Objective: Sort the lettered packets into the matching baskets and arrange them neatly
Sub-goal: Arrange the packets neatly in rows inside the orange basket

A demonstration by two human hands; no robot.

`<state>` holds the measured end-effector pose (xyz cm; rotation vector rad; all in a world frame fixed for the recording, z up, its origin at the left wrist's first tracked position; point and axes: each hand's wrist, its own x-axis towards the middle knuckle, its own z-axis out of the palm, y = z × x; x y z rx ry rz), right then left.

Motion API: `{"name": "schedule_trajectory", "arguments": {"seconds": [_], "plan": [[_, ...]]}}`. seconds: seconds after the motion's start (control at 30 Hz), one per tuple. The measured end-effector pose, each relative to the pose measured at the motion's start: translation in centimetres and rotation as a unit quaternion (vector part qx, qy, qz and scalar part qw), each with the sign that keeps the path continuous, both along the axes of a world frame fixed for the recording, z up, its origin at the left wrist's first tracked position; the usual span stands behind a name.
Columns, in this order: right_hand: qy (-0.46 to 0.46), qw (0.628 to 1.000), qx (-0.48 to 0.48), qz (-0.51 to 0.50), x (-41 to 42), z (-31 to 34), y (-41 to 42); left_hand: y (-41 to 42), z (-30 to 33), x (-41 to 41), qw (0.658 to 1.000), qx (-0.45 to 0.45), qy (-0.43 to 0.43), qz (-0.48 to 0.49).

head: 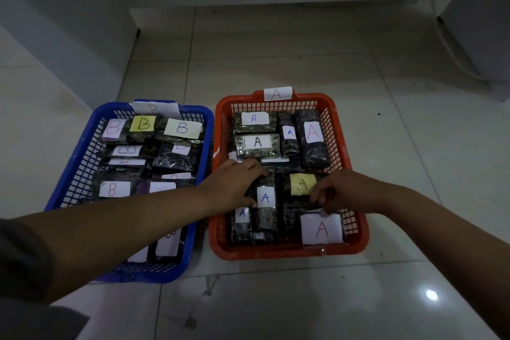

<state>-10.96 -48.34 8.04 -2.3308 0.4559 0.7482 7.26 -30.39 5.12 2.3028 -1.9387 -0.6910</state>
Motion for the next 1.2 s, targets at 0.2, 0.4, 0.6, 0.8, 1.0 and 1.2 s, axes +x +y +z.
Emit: {"name": "schedule_trajectory", "arguments": {"seconds": [0.2,0.4,0.6,0.8,1.0,1.2], "plan": [[-0.003,0.997,-0.045,0.063,-0.8,-1.6,0.9,0.1,-0.4,0.2,0.999,0.017,0.029,-0.004],[-0.022,0.997,-0.035,0.069,-0.3,-1.7,0.7,-0.2,1.1,1.6,0.999,0.033,-0.017,-0.018],[-0.038,0.994,-0.047,0.086,-0.3,-2.2,0.8,0.2,0.9,2.1,0.994,0.078,-0.066,-0.029],[-0.043,0.994,-0.043,0.092,-0.7,-2.6,0.6,0.3,0.5,0.5,0.992,0.079,-0.100,-0.023],[-0.280,0.933,-0.214,-0.077,-1.3,-2.6,0.0,3.0,-0.6,0.9,0.986,-0.063,-0.132,0.076],[-0.312,0.892,-0.271,-0.182,-3.0,-4.6,1.0,5.8,-0.6,0.0,0.943,-0.126,0.022,0.306]]}}
